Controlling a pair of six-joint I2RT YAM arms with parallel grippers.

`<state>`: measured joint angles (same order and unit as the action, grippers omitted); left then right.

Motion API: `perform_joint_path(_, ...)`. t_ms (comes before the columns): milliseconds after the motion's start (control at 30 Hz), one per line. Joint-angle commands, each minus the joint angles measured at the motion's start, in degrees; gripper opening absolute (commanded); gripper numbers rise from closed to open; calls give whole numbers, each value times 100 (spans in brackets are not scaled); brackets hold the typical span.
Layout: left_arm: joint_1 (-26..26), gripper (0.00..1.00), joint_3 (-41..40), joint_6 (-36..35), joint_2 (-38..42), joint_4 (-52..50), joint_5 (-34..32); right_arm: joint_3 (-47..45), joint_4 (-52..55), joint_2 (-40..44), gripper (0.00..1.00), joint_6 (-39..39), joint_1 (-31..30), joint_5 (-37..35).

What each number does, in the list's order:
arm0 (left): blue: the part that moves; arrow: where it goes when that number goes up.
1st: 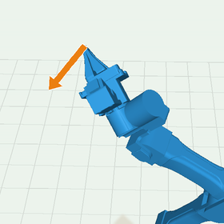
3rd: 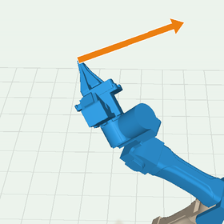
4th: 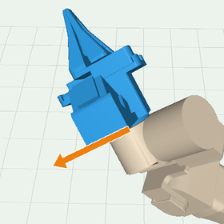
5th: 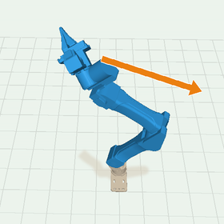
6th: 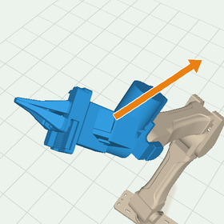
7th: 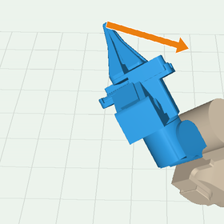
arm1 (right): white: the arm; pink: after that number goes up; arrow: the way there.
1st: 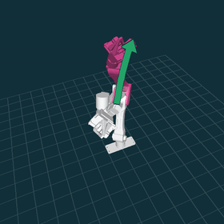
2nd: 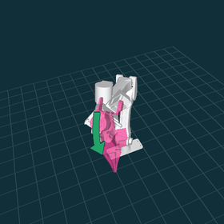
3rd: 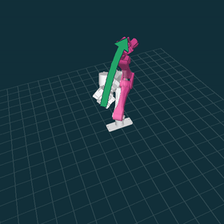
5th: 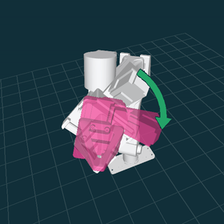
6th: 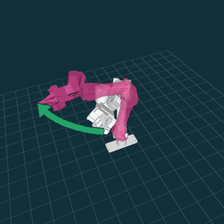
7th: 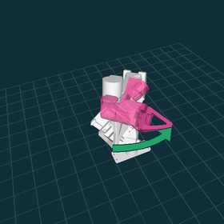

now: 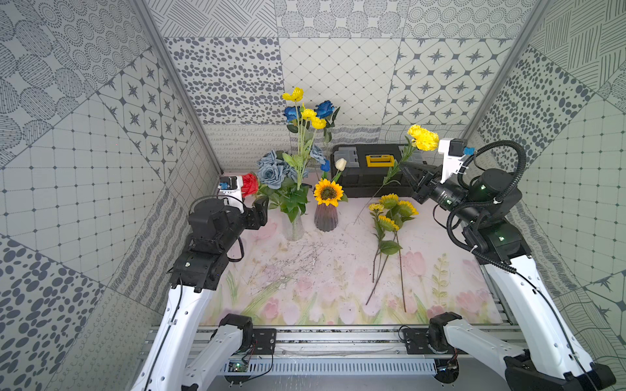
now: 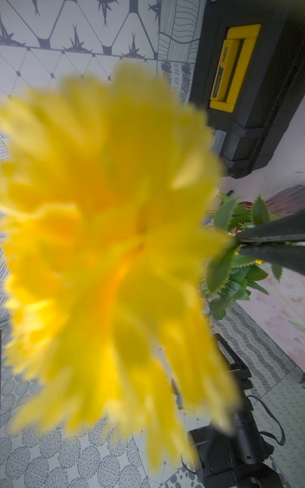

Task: Pick out yellow flowers from the vase
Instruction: Place the flower at the center of the board.

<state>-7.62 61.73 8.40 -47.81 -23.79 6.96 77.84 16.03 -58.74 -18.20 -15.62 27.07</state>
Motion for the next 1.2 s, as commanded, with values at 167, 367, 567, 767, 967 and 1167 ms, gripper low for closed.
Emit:
perform_joint_path(167,915,78,35,284,-79,222,2117,235,2162,-200,0,193,176,341)
perform_joint_path(367,939,77,64,411,-155,245,2299,143,2829,-683,0,193,493,532)
perform_joint_path(567,938,77,-59,487,41,255,2276,-165,2941,-1415,0,-74,1097,987)
perform_joint_path(767,939,77,-259,519,202,253,2222,-471,2670,-2152,0,-122,1219,1056)
perform_joint_path(967,938,77,-460,616,254,390,2297,-454,2555,-2870,0,-22,1219,894)
perform_joint_path(1167,937,77,-464,601,289,393,2302,-270,2500,-3531,0,85,1173,471)
